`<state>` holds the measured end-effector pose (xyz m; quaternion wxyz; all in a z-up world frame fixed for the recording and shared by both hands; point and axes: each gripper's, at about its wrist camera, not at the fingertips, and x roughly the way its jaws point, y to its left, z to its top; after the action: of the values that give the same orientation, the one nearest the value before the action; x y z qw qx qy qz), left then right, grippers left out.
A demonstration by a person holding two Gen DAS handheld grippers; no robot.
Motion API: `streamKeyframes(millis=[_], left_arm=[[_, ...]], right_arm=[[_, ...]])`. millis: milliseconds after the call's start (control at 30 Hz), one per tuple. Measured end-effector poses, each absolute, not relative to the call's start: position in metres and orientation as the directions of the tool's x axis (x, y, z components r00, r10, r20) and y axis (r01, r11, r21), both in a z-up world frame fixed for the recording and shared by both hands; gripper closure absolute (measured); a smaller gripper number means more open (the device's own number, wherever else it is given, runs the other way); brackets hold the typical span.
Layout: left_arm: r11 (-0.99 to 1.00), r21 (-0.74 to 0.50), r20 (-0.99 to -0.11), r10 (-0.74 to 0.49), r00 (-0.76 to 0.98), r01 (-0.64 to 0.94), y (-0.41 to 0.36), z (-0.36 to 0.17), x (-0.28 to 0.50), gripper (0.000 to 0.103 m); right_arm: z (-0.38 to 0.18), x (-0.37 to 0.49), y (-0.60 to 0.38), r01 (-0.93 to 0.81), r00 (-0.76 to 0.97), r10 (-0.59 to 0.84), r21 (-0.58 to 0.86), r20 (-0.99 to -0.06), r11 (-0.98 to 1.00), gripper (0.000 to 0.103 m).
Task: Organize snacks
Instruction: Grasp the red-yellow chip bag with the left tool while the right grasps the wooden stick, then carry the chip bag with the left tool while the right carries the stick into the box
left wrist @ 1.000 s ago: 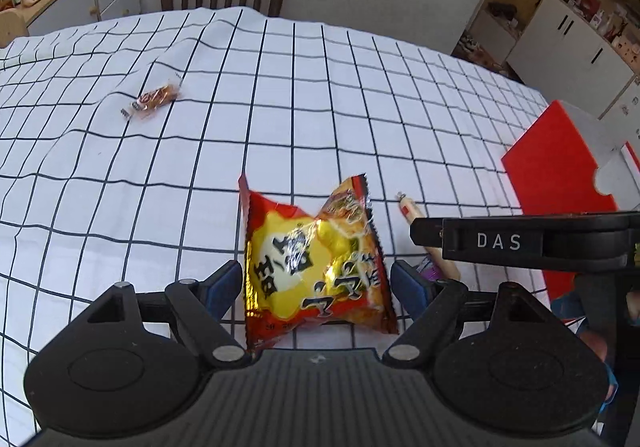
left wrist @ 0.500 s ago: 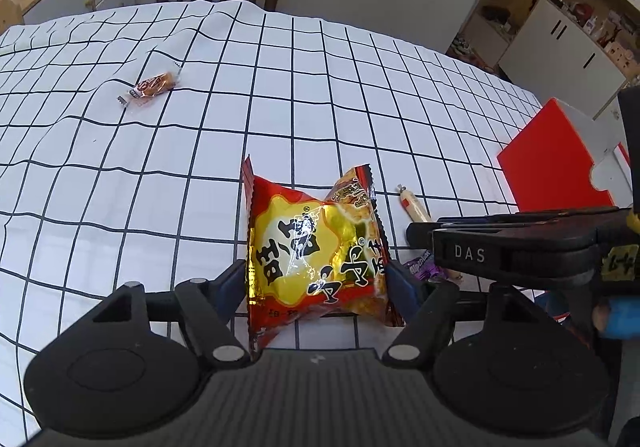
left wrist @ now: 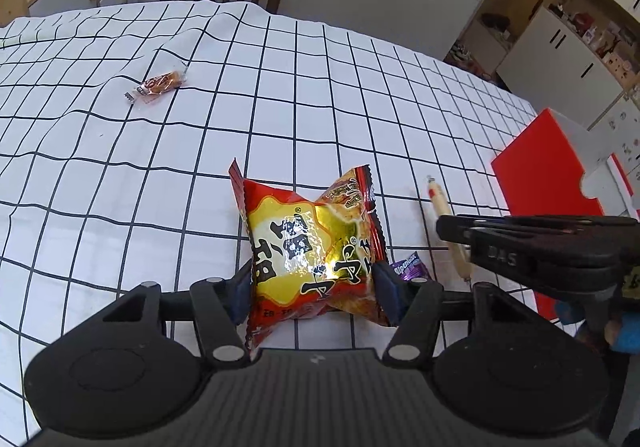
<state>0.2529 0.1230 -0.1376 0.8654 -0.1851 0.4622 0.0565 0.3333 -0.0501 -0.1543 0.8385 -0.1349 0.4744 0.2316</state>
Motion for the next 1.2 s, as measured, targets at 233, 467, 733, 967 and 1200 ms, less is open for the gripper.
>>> streamKeyframes(millis=[233,467,733,967,1200], left_arm=[[0.925,-0.279,-0.809,-0.08,0.583,-0.259,0.119,-0.126,0.241,0.043],[0.933,-0.279,-0.789,-0.088,0.608,-0.227,0.108,-0.104,0.226,0.043],[0.939,-0.29,-0.769,-0.114,0.629,-0.184,0.092,-0.079,0.207,0.043],[0.943,-0.297,-0.751,-0.133,0.647,-0.151,0.073,-0.056,0.192,0.043],[0.948,-0.302,-0.725,-0.157,0.671,-0.105,0.045,-0.03,0.183,0.043]], right_arm=[[-0.134,0.32,-0.07,-0.492,0.464,0.28,0.018,-0.841,0.87,0.094],[-0.114,0.297,-0.088,-0.468,0.475,0.294,0.045,-0.83,0.883,0.094],[-0.084,0.27,-0.107,-0.444,0.501,0.318,0.077,-0.805,0.893,0.094],[-0.057,0.243,-0.125,-0.435,0.527,0.349,0.107,-0.775,0.894,0.094],[-0.036,0.223,-0.15,-0.421,0.547,0.367,0.132,-0.753,0.897,0.094]])
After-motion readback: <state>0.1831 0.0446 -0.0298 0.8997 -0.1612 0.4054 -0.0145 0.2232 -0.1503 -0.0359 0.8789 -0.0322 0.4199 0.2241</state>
